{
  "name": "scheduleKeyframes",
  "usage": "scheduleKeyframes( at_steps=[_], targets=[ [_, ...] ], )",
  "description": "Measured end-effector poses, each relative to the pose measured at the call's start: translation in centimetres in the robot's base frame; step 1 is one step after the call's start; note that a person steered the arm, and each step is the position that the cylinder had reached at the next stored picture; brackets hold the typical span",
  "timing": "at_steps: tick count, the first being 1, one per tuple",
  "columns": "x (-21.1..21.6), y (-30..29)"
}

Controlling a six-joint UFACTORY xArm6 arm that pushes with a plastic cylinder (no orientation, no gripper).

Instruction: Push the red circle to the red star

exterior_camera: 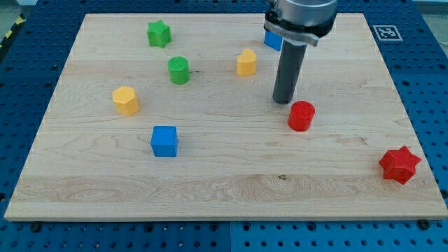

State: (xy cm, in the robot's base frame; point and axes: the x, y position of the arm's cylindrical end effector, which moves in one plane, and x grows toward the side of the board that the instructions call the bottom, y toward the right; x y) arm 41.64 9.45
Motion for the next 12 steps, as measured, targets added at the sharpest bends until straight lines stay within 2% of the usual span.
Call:
scheduleKeyframes(
  at_steps=[2, 4, 6, 7, 11, 12],
  targets=[
    [0.6, 3.8],
    [0.6, 4.9],
    [0.9, -3.9],
    [2.9, -5.1],
    [5.7, -4.9],
    [6.2, -3.0]
  ],
)
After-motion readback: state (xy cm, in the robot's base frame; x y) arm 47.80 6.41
